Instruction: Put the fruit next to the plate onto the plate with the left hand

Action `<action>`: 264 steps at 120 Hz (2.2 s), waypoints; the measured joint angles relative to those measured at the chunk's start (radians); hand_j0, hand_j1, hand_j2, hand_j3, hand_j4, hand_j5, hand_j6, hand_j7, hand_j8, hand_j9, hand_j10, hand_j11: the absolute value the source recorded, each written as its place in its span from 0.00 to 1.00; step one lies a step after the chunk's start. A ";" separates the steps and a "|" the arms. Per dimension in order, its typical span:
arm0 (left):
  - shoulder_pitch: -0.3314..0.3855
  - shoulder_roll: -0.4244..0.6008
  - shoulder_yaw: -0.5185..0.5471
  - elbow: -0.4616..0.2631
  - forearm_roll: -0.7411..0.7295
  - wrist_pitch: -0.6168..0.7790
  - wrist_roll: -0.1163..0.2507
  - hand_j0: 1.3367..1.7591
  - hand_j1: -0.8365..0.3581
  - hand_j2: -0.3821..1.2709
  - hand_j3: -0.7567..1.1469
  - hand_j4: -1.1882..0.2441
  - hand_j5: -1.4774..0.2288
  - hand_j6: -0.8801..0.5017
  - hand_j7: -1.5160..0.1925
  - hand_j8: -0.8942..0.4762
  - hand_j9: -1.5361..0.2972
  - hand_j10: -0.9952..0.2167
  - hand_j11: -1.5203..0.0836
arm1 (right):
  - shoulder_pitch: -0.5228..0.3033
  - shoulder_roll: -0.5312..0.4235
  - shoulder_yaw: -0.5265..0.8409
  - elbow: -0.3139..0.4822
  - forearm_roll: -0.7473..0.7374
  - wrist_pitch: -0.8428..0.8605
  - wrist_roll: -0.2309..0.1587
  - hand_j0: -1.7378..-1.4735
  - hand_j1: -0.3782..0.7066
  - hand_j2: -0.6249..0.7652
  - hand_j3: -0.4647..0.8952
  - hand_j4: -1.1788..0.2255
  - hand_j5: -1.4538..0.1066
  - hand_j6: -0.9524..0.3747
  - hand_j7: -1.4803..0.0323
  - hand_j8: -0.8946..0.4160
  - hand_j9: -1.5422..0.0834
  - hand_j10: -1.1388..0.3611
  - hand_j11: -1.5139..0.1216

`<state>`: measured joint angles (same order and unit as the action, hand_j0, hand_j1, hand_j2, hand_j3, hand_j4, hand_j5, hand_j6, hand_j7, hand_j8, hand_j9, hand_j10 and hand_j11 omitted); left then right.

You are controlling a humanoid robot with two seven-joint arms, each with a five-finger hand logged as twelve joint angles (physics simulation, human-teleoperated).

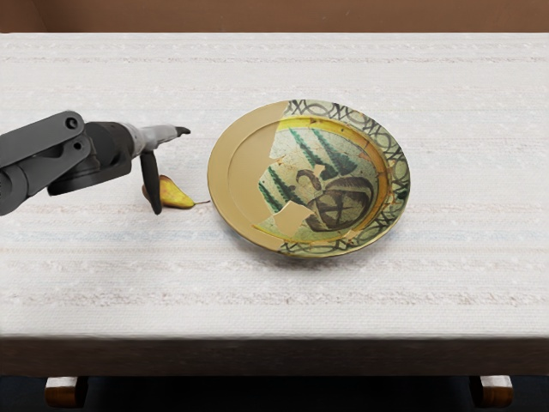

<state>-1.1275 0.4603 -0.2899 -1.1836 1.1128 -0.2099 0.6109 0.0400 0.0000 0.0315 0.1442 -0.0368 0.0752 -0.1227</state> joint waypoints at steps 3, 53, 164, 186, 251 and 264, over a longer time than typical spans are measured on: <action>0.001 -0.003 0.006 0.003 0.000 0.001 0.000 0.76 0.99 0.23 0.40 0.83 0.87 0.63 0.89 0.65 0.84 0.82 0.95 | 0.000 0.000 0.000 0.000 0.000 0.000 0.000 0.30 0.03 0.45 0.34 0.84 0.93 0.72 0.98 0.68 0.95 0.76 0.93; 0.012 -0.018 0.036 0.025 0.002 0.007 0.000 0.76 0.73 0.26 0.40 0.64 0.66 0.44 0.68 0.45 0.65 0.60 0.73 | 0.000 0.000 0.000 0.000 0.000 0.000 0.000 0.30 0.03 0.45 0.34 0.84 0.93 0.72 0.98 0.68 0.95 0.76 0.93; 0.046 -0.014 0.045 0.025 0.005 0.009 0.000 0.74 0.51 0.33 0.40 0.43 0.45 0.21 0.46 0.33 0.43 0.40 0.47 | 0.000 0.000 0.000 0.000 0.000 0.000 0.000 0.30 0.03 0.45 0.34 0.84 0.93 0.72 0.98 0.68 0.95 0.76 0.93; 0.046 -0.012 0.045 0.025 0.004 0.008 0.000 0.75 0.52 0.36 0.40 0.42 0.43 0.18 0.45 0.30 0.42 0.37 0.46 | 0.000 0.000 0.000 0.000 0.000 0.000 0.000 0.30 0.03 0.45 0.34 0.84 0.93 0.72 0.98 0.68 0.95 0.76 0.93; 0.032 0.037 0.020 0.048 -0.062 0.005 0.000 0.75 0.53 0.44 0.40 0.34 0.32 0.17 0.36 0.27 0.34 0.35 0.37 | 0.000 0.000 0.000 0.000 0.000 0.000 0.000 0.30 0.03 0.45 0.34 0.84 0.93 0.72 0.98 0.68 0.95 0.76 0.93; 0.030 0.046 -0.006 0.066 -0.098 0.005 0.000 0.75 0.55 0.41 0.40 0.33 0.32 0.17 0.35 0.27 0.33 0.35 0.36 | 0.000 0.000 0.000 0.000 0.000 0.000 0.000 0.30 0.03 0.45 0.34 0.84 0.93 0.72 0.98 0.68 0.95 0.76 0.93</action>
<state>-1.0971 0.5060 -0.2961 -1.1171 1.0150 -0.2052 0.6109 0.0400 0.0000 0.0320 0.1442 -0.0368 0.0752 -0.1227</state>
